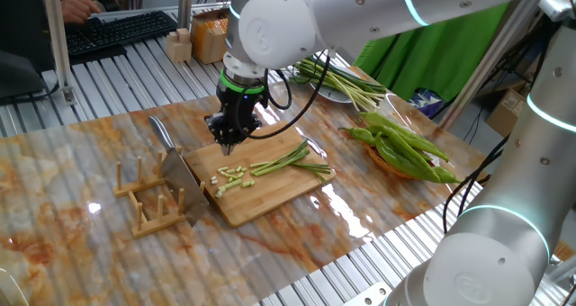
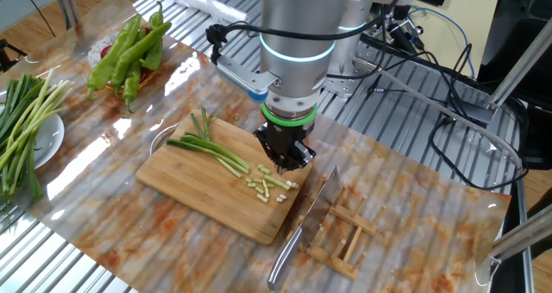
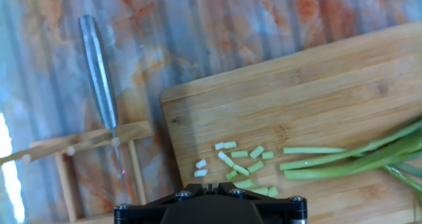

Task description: Chop the green garlic

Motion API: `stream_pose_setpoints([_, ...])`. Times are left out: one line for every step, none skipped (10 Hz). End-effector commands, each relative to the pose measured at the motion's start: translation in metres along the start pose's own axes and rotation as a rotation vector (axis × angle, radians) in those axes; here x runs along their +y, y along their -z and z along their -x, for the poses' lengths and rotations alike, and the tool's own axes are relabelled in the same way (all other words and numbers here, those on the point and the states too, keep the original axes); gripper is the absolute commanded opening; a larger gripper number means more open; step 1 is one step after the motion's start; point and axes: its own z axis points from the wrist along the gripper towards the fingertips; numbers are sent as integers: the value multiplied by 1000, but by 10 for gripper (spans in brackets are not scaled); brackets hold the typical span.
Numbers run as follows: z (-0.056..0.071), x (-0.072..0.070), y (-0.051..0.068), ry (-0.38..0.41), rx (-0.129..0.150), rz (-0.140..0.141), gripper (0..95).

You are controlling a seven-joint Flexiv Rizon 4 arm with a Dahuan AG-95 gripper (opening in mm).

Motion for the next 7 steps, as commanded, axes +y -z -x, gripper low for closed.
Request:
stream_pose_setpoints([0, 0, 0, -37, 19, -41, 0])
stream_pose_setpoints([0, 0, 0, -48, 35, -18, 0])
stream_pose_setpoints([0, 0, 0, -78, 40, -9, 0])
stream_pose_setpoints([-1, 4, 0, -97, 45, 9, 0])
stream_pose_setpoints([-3, 10, 0, -118, 61, 16, 0])
stream_pose_setpoints([-4, 13, -1, -121, 65, 14, 0])
stream_pose_setpoints([-3, 15, -2, -124, 69, 12, 0])
